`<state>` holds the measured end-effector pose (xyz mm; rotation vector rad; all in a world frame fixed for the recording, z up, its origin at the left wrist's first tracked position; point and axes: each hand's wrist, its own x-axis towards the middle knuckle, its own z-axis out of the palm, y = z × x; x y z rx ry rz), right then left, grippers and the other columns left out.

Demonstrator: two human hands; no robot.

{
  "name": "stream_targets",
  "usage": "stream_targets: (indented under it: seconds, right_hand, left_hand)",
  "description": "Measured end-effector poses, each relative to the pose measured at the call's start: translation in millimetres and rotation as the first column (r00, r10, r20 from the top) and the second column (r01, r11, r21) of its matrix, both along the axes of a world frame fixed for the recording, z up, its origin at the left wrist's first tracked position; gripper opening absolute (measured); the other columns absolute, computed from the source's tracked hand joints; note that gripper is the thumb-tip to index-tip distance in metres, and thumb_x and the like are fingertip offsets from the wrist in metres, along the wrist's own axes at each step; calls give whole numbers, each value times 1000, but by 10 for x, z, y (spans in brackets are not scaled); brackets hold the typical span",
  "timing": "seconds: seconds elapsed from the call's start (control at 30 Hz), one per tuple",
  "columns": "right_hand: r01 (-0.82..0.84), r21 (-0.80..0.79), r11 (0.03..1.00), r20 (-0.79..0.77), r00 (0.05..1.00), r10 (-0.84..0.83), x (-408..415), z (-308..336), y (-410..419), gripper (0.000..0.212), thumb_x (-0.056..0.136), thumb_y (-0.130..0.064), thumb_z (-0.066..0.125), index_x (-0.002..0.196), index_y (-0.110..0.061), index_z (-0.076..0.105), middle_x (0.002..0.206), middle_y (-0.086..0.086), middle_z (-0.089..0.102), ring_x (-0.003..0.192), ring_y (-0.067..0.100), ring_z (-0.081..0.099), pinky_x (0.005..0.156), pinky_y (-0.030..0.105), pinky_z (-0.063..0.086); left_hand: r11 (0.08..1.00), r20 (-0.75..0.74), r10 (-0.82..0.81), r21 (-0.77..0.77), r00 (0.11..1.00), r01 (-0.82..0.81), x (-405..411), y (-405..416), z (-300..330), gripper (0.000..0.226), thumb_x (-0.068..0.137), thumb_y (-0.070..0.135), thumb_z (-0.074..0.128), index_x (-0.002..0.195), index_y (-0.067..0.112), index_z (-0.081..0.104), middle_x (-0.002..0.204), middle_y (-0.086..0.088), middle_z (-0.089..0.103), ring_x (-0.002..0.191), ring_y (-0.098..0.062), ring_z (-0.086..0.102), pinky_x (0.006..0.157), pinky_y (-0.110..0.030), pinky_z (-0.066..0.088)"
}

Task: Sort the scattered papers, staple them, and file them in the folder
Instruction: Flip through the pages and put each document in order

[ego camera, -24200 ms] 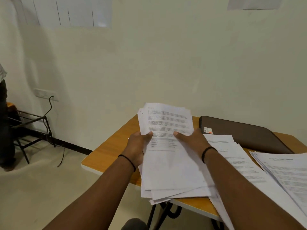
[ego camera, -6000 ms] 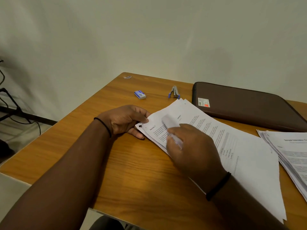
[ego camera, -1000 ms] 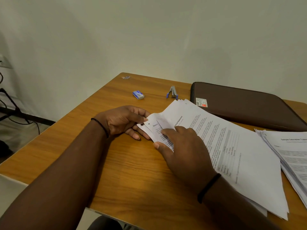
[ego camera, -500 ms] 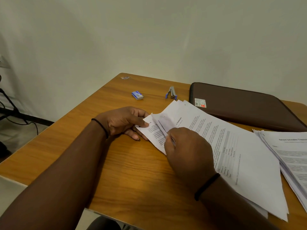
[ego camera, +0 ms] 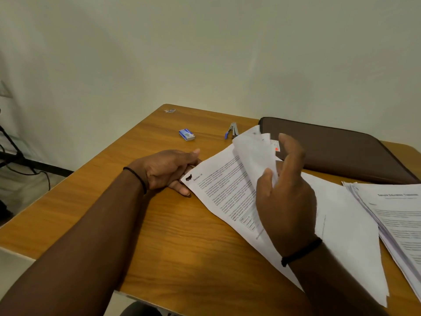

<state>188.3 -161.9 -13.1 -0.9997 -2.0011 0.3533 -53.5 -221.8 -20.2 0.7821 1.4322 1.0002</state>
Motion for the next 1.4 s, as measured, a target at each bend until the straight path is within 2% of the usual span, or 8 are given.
stream_targets:
  seconds: [0.2, 0.37, 0.63, 0.83, 0.93, 1.03, 1.23, 1.4]
  right_hand:
    - [-304, -17, 953, 364, 885, 289, -215, -128, -249, 64, 102, -39, 42, 140, -45, -9, 97, -9, 61, 74, 10, 61, 66, 28, 58]
    - [-412, 2, 911, 406, 833, 376, -216, -233, -146, 40, 104, -46, 35, 142, -36, 34, 89, -9, 68, 73, 12, 64, 63, 21, 53]
    - [-198, -102, 975, 34, 979, 203, -122, -310, 216, 26, 98, -26, 59, 123, -22, 62, 122, -3, 67, 105, 6, 60, 89, 20, 51]
    - [-72, -164, 984, 88, 992, 87, 81, -16, 667, 88, 84, -46, 74, 153, -23, 26, 152, 5, 41, 137, 23, 42, 107, 37, 42]
    - [-315, -440, 841, -63, 945, 321, 207, 301, 757, 102, 65, -53, 87, 148, -35, 30, 142, 0, 54, 123, 19, 58, 101, 45, 50]
    - [-492, -513, 703, -128, 854, 504, 380, 534, 724, 57, 69, -34, 87, 119, -20, 64, 110, 4, 74, 95, 21, 73, 88, 46, 58]
    - [-549, -377, 746, -442, 814, 376, 496, 646, 435, 20, 82, -17, 78, 99, -9, 73, 93, 8, 77, 87, 28, 74, 81, 44, 60]
    - [-526, -247, 814, -635, 722, 275, 460, 752, 104, 20, 85, -20, 77, 102, -10, 72, 94, 3, 77, 87, 19, 74, 71, 29, 59]
  left_hand:
    - [998, -101, 64, 1, 993, -64, 94, 41, 8, 73, 91, 69, 32, 105, 7, 69, 88, -15, 74, 69, -22, 71, 49, -29, 58]
    - [998, -157, 66, 24, 985, -63, 110, 86, -41, 30, 90, 19, 66, 117, 6, 68, 110, -16, 73, 90, -27, 70, 76, -37, 57]
    - [983, -140, 96, 169, 985, -72, 225, -38, -118, 28, 97, 0, 56, 121, 10, 66, 114, -7, 74, 99, -26, 73, 71, -30, 61]
    - [963, -447, 101, 269, 889, 25, 384, -231, 100, 28, 97, 3, 58, 120, 15, 66, 116, -3, 73, 105, -22, 70, 90, -39, 58]
    - [930, -516, 154, 363, 843, 52, 414, -391, 360, 30, 97, 0, 56, 109, 25, 68, 109, 3, 74, 99, -16, 70, 84, -30, 58]
    - [882, -562, 228, 465, 795, 76, 429, -518, 646, 17, 97, 4, 60, 104, 15, 70, 102, -1, 75, 91, -16, 71, 78, -31, 59]
    - [671, 16, 440, 658, 898, -341, 495, -707, 584, 53, 77, 43, 83, 123, 25, 62, 121, -7, 69, 104, -27, 69, 85, -48, 58]
    - [686, 87, 260, 684, 962, -248, 921, -674, 537, 45, 93, 25, 64, 135, 9, 57, 130, -11, 66, 116, -31, 66, 96, -42, 56]
